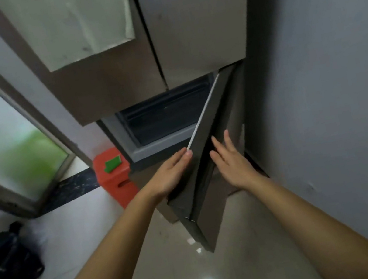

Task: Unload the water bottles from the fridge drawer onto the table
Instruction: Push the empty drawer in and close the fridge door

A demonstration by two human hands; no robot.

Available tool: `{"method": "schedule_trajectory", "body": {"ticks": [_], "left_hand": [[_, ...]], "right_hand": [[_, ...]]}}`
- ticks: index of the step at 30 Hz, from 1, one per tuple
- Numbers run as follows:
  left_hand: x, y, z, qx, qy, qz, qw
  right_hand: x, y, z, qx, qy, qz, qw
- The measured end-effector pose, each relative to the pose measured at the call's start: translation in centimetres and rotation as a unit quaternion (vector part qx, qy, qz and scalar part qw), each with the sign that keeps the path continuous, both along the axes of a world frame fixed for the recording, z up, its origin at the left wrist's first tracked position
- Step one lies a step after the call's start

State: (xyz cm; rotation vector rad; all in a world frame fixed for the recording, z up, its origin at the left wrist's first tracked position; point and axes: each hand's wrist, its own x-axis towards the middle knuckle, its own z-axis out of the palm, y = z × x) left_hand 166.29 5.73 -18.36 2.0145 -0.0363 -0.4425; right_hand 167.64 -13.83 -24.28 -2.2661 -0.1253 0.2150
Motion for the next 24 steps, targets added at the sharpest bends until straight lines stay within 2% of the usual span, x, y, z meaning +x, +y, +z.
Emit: {"method": "schedule_trajectory", "body": {"ticks": [2, 3, 5, 7, 13, 18, 21, 24], "left_hand": [[-0.1, 3.6, 0.4, 0.086, -0.019, -0.011, 0.996], [-0.1, 5.3, 0.4, 0.165, -0.060, -0.025, 0.984], [0.1, 8.3, -0.4, 0.329, -0.147, -0.038, 0.932], [0.5, 10.8, -1.7, 0.423, -0.204, -0.016, 0.883], [4.7, 14.6, -3.6, 0.506, -0.231, 0.105, 0.825], [9.0, 16.8, -4.1, 0.562, -0.240, 0.113, 0.784], [11.2, 17.2, -4.7, 0.544, -0.221, 0.146, 0.796], [12.4, 16.6, -6.6, 0.568, -0.150, 0.113, 0.801]], "right_hand": [[0.9, 3.3, 0.2, -0.006, 0.013, 0.001, 1.000], [1.5, 4.9, 0.3, -0.012, 0.013, 0.000, 1.000], [2.9, 8.0, 0.4, -0.019, 0.006, -0.009, 1.000], [4.4, 10.9, 0.3, -0.026, -0.001, -0.021, 0.999], [8.9, 14.8, -1.2, -0.059, -0.046, 0.006, 0.997], [13.0, 13.9, -2.3, -0.137, -0.086, 0.075, 0.984], [15.9, 12.8, -2.5, -0.232, -0.119, 0.132, 0.956], [18.3, 12.3, -2.5, -0.306, -0.149, 0.176, 0.924]]}}
